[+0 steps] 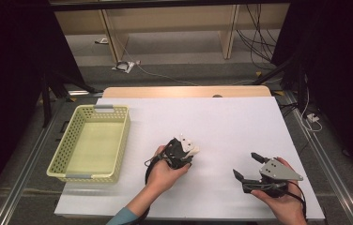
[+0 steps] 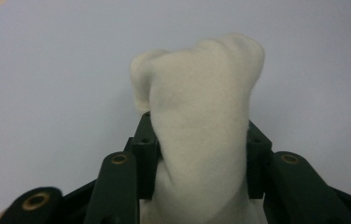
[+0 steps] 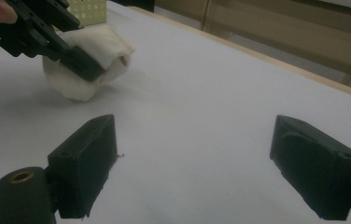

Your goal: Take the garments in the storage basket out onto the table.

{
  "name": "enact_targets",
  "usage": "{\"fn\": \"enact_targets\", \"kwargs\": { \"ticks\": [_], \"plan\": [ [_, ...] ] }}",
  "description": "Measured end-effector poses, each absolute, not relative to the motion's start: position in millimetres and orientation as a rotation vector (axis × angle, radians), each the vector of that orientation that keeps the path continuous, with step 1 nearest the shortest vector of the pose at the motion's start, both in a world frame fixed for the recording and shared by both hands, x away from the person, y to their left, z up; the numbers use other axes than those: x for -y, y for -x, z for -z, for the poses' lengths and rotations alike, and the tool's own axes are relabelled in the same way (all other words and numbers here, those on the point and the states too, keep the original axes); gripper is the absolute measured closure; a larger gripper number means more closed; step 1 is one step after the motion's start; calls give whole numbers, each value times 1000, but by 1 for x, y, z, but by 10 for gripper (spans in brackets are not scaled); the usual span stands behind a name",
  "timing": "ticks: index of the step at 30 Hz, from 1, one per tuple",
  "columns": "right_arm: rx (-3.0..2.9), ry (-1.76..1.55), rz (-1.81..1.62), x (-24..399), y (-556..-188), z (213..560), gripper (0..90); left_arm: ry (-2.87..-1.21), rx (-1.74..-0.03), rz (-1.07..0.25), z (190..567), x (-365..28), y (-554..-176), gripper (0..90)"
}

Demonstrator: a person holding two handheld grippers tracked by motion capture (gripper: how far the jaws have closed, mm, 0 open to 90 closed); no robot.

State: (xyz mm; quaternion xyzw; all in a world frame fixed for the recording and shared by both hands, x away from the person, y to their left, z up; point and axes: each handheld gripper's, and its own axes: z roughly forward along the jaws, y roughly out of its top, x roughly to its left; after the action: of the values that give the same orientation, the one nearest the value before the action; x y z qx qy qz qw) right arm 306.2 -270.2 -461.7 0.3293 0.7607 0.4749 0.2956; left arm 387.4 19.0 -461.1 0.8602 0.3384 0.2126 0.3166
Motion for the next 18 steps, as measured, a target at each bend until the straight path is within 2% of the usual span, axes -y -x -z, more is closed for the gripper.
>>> {"fn": "enact_targets", "kwargs": {
  "ticks": [18],
  "plan": [
    [-2027,-879,-1260,270,-306,462,155,-2273,-889,-547,465,-14,-389,587]
  ]
}}
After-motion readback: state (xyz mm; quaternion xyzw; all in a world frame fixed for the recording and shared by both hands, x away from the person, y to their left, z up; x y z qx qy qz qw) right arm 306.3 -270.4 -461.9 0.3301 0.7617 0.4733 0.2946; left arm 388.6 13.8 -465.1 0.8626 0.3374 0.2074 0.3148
